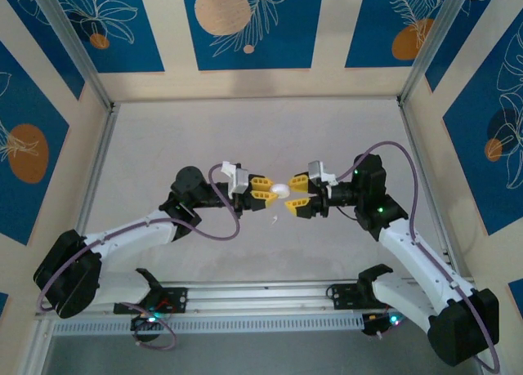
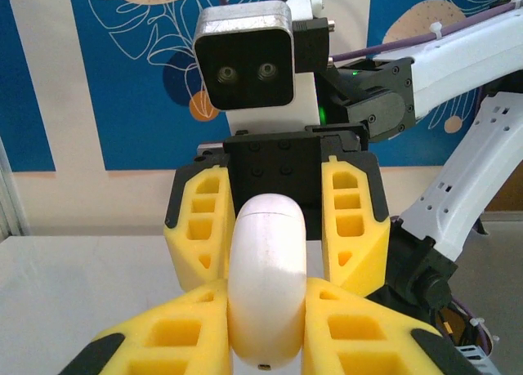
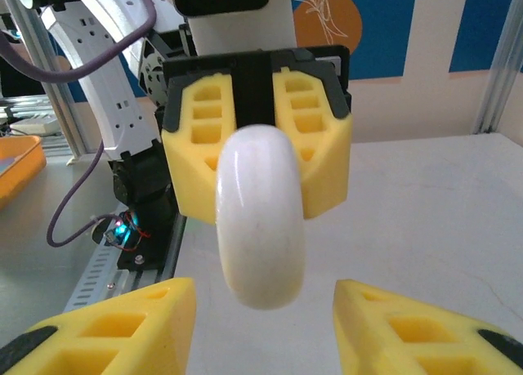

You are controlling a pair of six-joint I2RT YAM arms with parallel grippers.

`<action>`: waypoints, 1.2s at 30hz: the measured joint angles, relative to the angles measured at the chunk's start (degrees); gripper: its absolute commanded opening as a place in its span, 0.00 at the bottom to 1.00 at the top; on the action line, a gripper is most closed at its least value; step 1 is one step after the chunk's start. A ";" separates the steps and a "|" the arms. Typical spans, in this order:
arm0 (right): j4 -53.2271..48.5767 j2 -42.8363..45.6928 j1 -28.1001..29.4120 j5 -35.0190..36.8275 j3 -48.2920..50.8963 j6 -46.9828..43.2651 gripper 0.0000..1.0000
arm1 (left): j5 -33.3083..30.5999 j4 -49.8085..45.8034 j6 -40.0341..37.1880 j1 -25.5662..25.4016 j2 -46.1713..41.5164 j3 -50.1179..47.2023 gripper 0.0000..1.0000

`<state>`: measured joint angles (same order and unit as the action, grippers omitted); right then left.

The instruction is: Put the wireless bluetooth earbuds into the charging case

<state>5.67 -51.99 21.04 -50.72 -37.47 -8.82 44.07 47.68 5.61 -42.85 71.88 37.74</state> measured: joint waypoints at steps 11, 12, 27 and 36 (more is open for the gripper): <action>2.03 0.00 1.01 -0.11 -0.57 0.81 0.32 | 0.52 0.13 0.52 0.00 0.63 -0.11 0.22; 2.12 -0.02 1.09 0.11 -0.70 0.70 0.28 | 0.74 0.13 0.50 0.00 0.63 -0.11 0.22; -21.14 -0.96 1.49 4.20 -10.80 -18.40 0.15 | -0.35 -21.59 -12.46 0.09 -6.29 2.03 0.65; -41.40 -4.57 5.38 13.11 -17.94 -38.42 0.15 | -4.87 -53.72 -32.15 0.02 -9.40 12.87 0.61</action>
<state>-35.73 -56.55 26.41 -37.60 -55.42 -47.24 39.20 -6.04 -26.55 -42.83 62.48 50.61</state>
